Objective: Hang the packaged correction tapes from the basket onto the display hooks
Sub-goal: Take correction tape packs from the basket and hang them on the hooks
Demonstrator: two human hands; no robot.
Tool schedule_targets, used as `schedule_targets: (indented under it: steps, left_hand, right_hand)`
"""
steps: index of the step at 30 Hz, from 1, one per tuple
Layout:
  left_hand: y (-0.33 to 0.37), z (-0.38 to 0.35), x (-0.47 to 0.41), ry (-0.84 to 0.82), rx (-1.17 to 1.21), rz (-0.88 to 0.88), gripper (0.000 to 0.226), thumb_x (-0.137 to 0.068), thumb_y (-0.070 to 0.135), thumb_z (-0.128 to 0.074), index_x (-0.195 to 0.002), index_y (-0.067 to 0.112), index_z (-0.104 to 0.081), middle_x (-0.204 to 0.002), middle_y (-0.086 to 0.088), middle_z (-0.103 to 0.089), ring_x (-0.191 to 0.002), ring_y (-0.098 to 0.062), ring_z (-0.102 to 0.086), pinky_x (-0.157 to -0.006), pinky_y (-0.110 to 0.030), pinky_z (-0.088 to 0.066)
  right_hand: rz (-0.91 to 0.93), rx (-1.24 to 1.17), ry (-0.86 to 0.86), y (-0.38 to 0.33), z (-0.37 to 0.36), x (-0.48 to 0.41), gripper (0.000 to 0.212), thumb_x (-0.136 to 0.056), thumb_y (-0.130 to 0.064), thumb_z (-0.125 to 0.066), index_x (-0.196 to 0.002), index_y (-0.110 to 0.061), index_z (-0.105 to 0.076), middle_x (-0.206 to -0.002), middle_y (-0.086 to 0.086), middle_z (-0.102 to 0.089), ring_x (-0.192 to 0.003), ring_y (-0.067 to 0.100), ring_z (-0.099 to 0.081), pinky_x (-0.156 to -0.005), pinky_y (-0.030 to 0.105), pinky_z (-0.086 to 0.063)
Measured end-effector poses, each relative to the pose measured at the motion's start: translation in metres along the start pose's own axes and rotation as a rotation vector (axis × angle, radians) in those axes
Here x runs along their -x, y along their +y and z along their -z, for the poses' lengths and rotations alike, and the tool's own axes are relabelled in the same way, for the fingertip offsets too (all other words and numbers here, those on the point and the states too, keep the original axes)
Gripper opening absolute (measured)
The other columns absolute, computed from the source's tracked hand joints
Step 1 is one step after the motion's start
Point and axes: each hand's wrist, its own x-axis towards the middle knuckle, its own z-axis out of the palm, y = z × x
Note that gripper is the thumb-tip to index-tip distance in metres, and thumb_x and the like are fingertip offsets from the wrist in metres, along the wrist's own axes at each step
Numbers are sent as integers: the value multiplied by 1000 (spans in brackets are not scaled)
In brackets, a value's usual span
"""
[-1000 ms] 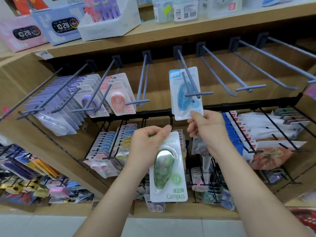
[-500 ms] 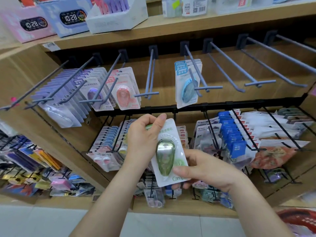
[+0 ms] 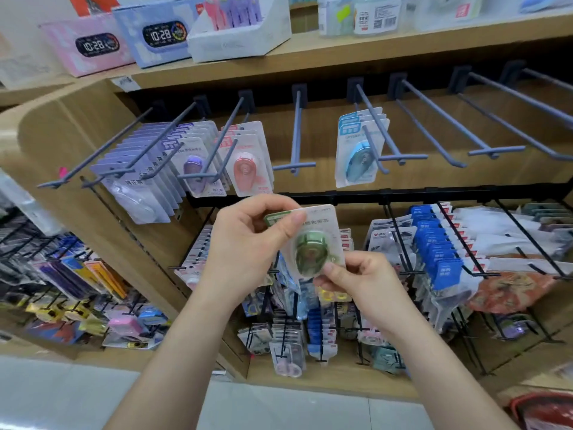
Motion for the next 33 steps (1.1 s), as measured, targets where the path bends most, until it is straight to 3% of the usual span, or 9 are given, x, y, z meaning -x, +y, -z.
schedule_targets:
  steps: [4, 11, 18, 23, 28, 30, 33]
  left_hand:
    - [2, -2, -9, 67, 26, -17, 17, -86, 7, -71, -79, 23, -70, -69, 16, -67, -67, 3, -58, -63, -13, -47]
    - [4, -11, -30, 144, 0, -35, 12, -89, 9, -70, -86, 21, -70, -69, 17, -65, -70, 6, -59, -63, -13, -47]
    - [2, -13, -36, 174, -71, -23, 6, -89, 12, -71, -89, 18, -70, -74, 12, -63, -67, 7, -59, -60, -9, -45]
    - [1, -13, -39, 215, -45, 11, 16, -86, 13, -75, -82, 28, -69, -73, 12, -65, -67, 5, -59, -61, -13, -48]
    - [1, -6, -47, 140, 131, 221, 17, -83, 7, -75, -78, 23, -73, -68, 10, -70, -73, -8, -68, -64, -26, -56]
    - [1, -1, -55, 59, 299, 373, 12, -84, 2, -69, -85, 13, -74, -75, -1, -74, -75, -17, -71, -64, -30, -58]
    - [0, -3, -61, 43, 428, 494, 16, -90, -3, -58, -93, 6, -71, -76, -5, -75, -73, -17, -72, -63, -29, -58]
  right_hand:
    - [1, -95, 57, -5, -12, -5, 16, -93, -10, -65, -86, -16, -77, -85, 11, -77, -88, 29, -74, -78, 31, -61]
    - [-43, -265, 78, -16, -24, -15, 12, -93, -9, -64, -87, -11, -74, -82, 14, -76, -78, 23, -72, -70, 23, -59]
    - [-61, -276, 60, -18, -25, -14, 12, -94, -8, -61, -89, -9, -72, -75, 10, -76, -71, 16, -73, -65, 20, -58]
    - [-66, -255, 60, -20, -25, -13, 12, -95, -9, -61, -90, -10, -72, -77, 9, -76, -71, 15, -74, -64, 20, -58]
    - [-67, -231, 75, -19, -26, -11, 11, -95, -9, -61, -92, -12, -71, -77, 7, -77, -71, 15, -74, -65, 20, -59]
    - [-59, -219, 78, -19, -26, -10, 11, -95, -8, -61, -91, -13, -71, -78, 5, -77, -72, 15, -74, -66, 20, -59]
    - [-54, -220, 75, -20, -26, -10, 12, -95, -9, -61, -92, -14, -71, -79, 5, -77, -74, 16, -75, -67, 20, -59]
